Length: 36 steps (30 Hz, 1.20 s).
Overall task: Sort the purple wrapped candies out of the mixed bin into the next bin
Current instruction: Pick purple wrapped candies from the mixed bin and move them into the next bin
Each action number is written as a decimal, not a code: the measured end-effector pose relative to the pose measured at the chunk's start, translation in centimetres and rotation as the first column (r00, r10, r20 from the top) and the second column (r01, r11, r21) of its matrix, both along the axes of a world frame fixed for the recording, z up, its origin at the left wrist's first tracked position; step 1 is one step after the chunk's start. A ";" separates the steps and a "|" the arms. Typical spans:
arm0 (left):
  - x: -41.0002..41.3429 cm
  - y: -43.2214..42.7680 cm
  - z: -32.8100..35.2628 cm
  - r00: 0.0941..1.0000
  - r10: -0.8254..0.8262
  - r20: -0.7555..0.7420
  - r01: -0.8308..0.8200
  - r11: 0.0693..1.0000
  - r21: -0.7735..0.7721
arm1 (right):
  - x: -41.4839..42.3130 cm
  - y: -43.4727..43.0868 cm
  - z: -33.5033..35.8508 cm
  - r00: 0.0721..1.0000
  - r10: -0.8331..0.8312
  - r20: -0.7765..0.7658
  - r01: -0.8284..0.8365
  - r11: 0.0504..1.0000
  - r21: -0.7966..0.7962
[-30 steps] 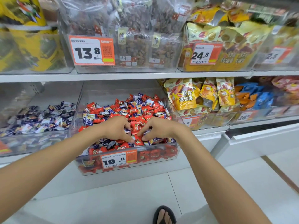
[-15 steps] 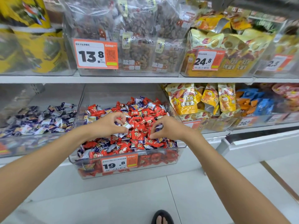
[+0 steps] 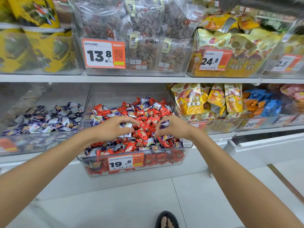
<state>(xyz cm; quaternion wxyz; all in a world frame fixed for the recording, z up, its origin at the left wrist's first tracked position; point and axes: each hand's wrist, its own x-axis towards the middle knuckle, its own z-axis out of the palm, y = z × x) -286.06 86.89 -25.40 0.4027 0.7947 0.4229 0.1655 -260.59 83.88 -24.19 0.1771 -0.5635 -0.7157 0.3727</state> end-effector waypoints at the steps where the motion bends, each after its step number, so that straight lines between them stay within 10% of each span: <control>1: -0.1 0.2 -0.3 1.000 0.016 0.002 -0.016 1.000 -0.011 | 0.2 -0.5 0.1 0.998 -0.033 -0.047 0.034 0.999 0.027; 11: 0.0 0.4 0.1 0.993 0.078 0.084 -0.078 0.997 0.006 | -0.7 -0.5 -0.4 0.886 -0.244 -0.394 0.292 0.954 0.063; 19: -3.0 -0.4 3.0 0.982 0.156 0.103 -0.166 0.982 0.095 | -4.3 0.4 0.8 0.868 -0.307 -0.390 0.387 0.911 0.143; 36: -25.1 7.4 -0.7 0.696 0.714 0.075 -0.717 0.689 0.106 | -30.6 11.5 1.1 0.983 0.175 -0.060 -0.155 0.955 0.253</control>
